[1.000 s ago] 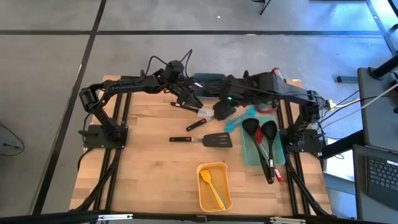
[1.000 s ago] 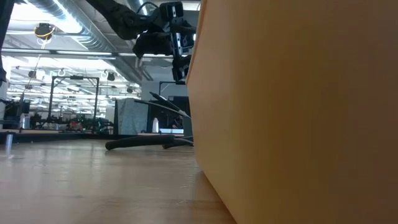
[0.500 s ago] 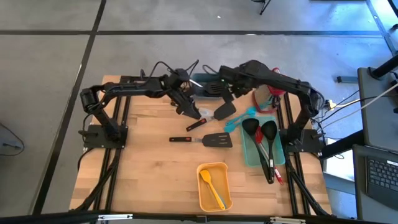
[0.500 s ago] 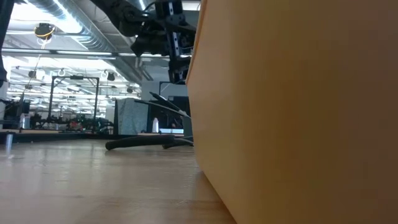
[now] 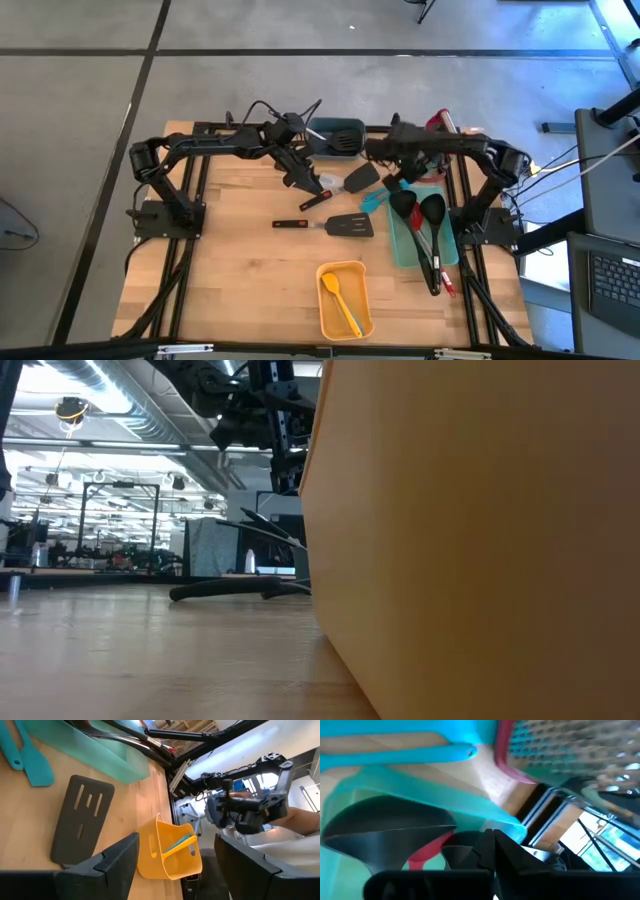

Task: Pick & Place Kitchen Items
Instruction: Adjust the green bin

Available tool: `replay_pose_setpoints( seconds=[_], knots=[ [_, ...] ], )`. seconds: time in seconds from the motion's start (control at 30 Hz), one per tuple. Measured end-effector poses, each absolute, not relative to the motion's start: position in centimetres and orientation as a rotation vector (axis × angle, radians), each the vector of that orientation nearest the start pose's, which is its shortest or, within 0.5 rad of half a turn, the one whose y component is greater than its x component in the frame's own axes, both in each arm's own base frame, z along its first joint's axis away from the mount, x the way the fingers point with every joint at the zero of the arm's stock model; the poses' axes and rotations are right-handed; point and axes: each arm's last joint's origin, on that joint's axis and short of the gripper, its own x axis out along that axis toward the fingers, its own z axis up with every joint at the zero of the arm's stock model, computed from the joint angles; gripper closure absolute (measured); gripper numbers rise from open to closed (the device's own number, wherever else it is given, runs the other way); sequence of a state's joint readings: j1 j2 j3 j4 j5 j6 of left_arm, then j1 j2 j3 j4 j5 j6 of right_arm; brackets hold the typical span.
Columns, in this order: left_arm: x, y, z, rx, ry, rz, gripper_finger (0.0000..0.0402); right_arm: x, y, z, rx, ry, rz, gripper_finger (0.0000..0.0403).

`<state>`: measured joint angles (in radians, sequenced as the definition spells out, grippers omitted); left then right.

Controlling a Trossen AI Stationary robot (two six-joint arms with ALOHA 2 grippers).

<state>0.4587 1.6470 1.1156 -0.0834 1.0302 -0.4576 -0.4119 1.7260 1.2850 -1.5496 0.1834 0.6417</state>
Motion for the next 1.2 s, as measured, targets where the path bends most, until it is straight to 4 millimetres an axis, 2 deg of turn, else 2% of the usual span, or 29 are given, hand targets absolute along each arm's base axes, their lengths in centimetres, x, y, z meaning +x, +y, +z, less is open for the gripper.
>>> replay_pose_setpoints(
  seconds=[0.13,0.33,0.53,0.67,0.8,0.9,1.07,1.2],
  knots=[
    [32.4,13.3,24.6,-0.856,0.585,-0.429,0.0148,24.9,-9.8,21.4,0.537,1.803,-0.998,0.0401],
    [32.4,13.3,24.6,-0.848,0.583,-0.428,0.0148,26.4,-8.4,21.0,0.375,1.688,-0.971,0.0402],
    [32.4,13.3,24.6,-0.856,0.585,-0.426,0.0148,28.0,-8.2,20.7,0.253,1.594,-0.816,0.0402],
    [32.4,13.3,24.6,-0.861,0.589,-0.426,0.0148,28.0,-8.5,20.7,0.182,1.577,-0.848,0.0402],
    [32.4,13.3,24.6,-0.868,0.591,-0.424,0.0148,27.8,-9.1,20.7,0.214,1.57,-0.878,0.0403],
    [32.4,13.3,24.6,-0.872,0.592,-0.423,0.0148,27.5,-9.1,19.9,0.243,1.586,-0.866,0.0403],
    [32.4,13.3,24.6,-0.876,0.593,-0.423,0.0148,26.4,-8.2,17.7,0.33,1.661,-0.798,0.0403],
    [32.4,13.3,24.6,-0.877,0.593,-0.423,0.0148,25.6,-7.0,17.0,0.341,1.719,-0.812,0.0403]
  ],
)
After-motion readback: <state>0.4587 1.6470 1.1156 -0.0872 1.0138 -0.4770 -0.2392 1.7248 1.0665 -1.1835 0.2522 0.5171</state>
